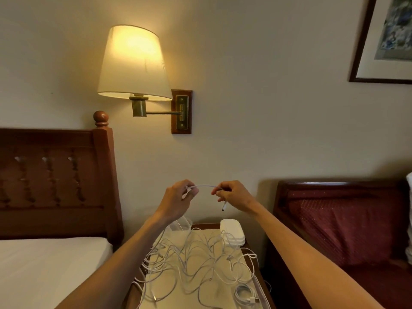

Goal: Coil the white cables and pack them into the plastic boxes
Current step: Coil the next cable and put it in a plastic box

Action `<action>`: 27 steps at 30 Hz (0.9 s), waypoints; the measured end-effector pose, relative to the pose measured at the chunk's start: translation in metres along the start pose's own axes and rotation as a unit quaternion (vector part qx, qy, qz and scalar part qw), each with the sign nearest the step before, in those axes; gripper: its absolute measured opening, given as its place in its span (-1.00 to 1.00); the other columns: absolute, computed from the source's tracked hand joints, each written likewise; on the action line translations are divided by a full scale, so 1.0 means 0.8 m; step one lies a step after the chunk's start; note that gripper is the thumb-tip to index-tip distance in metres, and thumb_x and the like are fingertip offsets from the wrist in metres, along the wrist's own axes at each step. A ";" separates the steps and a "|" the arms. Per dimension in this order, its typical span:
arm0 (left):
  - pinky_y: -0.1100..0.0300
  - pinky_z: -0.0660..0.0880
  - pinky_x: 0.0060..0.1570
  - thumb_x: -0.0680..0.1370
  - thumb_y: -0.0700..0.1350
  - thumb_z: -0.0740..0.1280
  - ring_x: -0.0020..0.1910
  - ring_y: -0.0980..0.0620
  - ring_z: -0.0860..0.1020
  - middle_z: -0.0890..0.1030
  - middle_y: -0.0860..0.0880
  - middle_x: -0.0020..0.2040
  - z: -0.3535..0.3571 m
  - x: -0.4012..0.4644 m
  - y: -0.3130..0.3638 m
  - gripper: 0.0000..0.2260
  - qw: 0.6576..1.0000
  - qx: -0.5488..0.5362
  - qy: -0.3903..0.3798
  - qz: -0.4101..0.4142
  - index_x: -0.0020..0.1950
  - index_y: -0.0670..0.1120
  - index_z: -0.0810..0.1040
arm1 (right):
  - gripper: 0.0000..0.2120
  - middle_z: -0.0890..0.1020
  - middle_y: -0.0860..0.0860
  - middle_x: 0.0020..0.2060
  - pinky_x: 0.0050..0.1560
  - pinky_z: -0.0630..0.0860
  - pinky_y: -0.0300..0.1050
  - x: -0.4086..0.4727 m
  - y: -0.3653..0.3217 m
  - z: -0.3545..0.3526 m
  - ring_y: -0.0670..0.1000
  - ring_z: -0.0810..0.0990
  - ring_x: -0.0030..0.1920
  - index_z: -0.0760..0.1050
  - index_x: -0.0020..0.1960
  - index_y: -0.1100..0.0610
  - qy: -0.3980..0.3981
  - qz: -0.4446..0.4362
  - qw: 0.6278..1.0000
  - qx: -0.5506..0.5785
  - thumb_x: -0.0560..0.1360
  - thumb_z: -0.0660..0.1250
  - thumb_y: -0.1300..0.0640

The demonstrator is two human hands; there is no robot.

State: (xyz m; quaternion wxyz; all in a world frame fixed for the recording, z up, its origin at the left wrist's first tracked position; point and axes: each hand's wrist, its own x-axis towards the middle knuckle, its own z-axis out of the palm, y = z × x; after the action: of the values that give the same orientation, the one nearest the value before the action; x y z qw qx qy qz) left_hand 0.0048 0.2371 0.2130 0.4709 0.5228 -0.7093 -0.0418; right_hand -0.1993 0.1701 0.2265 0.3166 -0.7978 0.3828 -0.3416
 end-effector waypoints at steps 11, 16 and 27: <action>0.10 0.41 -0.33 0.66 0.00 0.17 -0.35 0.07 0.44 0.47 0.05 -0.31 -0.034 -0.005 -0.015 -0.72 0.991 0.057 0.054 0.104 -0.22 -0.05 0.44 | -0.73 0.20 -0.03 -0.42 -0.42 0.20 -0.25 -0.045 -0.054 0.005 -0.07 0.15 -0.42 0.46 -0.01 0.20 -0.240 0.094 0.883 0.391 0.68 0.02 0.15; 0.10 0.50 -0.04 0.63 0.01 0.22 -0.03 0.05 0.52 0.55 -0.03 0.00 -0.044 -0.011 -0.002 -0.76 0.989 0.101 0.076 0.079 0.13 -0.06 0.61 | -0.76 0.48 0.05 -0.30 -0.24 0.51 -0.18 -0.055 -0.068 -0.006 -0.05 0.45 -0.34 0.47 0.10 0.28 -0.192 0.086 0.884 0.418 0.67 0.04 0.23; 0.11 0.59 -0.25 0.61 -0.05 0.31 -0.30 0.06 0.62 0.66 0.01 -0.25 -0.003 -0.086 0.088 -0.89 0.989 -0.132 -0.003 -0.059 -0.03 0.01 0.62 | -0.78 0.69 0.21 -0.07 0.07 0.63 -0.01 -0.064 -0.098 0.019 0.16 0.69 0.01 0.49 0.05 0.30 -0.026 0.099 0.820 0.563 0.65 0.09 0.25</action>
State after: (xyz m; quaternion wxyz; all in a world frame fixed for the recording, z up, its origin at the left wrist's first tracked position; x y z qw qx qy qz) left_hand -0.0422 0.3240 0.2102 0.5305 0.4969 -0.6667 -0.1648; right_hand -0.1805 0.2558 0.2621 0.7526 -0.4471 0.1929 -0.4433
